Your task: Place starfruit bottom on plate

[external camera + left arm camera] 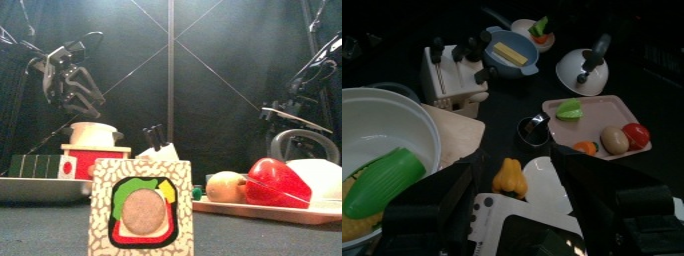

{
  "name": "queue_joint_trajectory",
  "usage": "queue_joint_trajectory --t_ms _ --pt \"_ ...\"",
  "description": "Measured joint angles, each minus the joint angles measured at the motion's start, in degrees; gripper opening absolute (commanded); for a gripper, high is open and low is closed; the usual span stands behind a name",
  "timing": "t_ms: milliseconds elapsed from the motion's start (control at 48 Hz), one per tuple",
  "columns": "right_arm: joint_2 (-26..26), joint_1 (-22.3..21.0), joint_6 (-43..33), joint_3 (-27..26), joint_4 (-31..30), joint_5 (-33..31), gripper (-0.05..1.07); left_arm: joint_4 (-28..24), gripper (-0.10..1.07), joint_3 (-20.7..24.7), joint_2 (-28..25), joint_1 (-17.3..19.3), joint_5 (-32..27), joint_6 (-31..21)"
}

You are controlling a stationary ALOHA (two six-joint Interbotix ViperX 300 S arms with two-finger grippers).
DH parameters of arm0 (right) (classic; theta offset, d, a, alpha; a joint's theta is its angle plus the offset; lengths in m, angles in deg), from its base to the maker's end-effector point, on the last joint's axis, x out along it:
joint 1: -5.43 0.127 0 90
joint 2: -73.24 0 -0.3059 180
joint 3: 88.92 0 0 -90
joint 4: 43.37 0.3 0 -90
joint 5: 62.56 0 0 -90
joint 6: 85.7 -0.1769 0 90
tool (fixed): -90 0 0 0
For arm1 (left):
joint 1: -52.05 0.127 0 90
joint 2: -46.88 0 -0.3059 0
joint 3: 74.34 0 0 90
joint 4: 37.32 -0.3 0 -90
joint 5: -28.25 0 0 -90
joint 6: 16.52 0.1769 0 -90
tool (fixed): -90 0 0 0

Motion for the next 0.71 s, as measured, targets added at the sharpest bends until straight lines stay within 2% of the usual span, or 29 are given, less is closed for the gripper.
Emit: queue_joint_trajectory --t_ms 229,396,542,708 --pt "-0.18 7.73 0.18 -7.82 0.18 -5.27 0.62 0.00 0.91 0.00 0.00 0.00 0.00 0.09" --pt "-1.93 14.06 0.09 -14.94 2.46 -16.17 0.62 0.00 0.91 0.00 0.00 0.09 0.00 0.09" --pt "-5.63 19.95 0.26 -20.39 6.06 -25.93 0.62 0.00 0.91 0.00 0.00 0.09 0.00 0.09" --pt "-12.04 25.40 0.53 -24.96 9.93 -28.04 0.62 0.00 0.91 0.00 0.09 0.09 0.00 0.00"
